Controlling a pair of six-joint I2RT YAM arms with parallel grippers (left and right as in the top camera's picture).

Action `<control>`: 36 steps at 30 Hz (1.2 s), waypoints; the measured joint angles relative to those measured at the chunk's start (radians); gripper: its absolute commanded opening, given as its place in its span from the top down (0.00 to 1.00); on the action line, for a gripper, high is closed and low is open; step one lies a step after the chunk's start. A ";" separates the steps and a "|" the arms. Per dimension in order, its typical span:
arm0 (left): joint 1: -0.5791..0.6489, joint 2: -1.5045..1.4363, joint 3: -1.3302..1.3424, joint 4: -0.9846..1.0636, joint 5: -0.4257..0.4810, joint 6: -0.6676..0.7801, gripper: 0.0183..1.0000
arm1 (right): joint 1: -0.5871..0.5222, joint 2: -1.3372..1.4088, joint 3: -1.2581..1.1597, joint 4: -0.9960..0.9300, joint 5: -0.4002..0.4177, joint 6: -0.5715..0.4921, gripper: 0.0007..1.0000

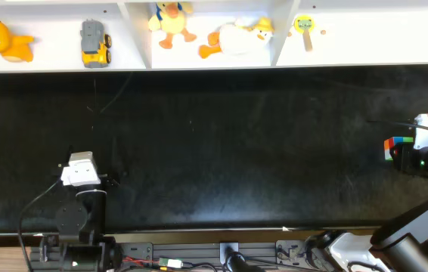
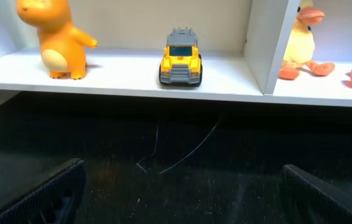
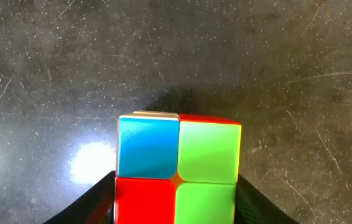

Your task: Store Toys

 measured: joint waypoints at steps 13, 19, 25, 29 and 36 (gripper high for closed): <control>0.000 0.000 0.000 0.000 0.000 0.000 0.00 | 0.001 -0.093 0.000 -0.003 0.035 0.032 0.51; 0.000 0.000 0.000 0.000 0.000 0.000 0.00 | 0.007 -0.161 0.000 -0.020 0.041 0.043 0.50; 0.000 0.000 0.000 0.000 0.000 0.000 0.00 | 0.058 -0.169 0.050 -0.089 0.043 0.079 0.52; 0.000 0.000 0.000 0.000 0.000 0.000 0.00 | 0.107 -0.169 0.141 -0.098 0.043 0.114 0.49; 0.000 0.000 0.000 0.000 0.000 0.000 0.00 | 0.172 -0.169 0.249 -0.103 0.043 0.163 0.48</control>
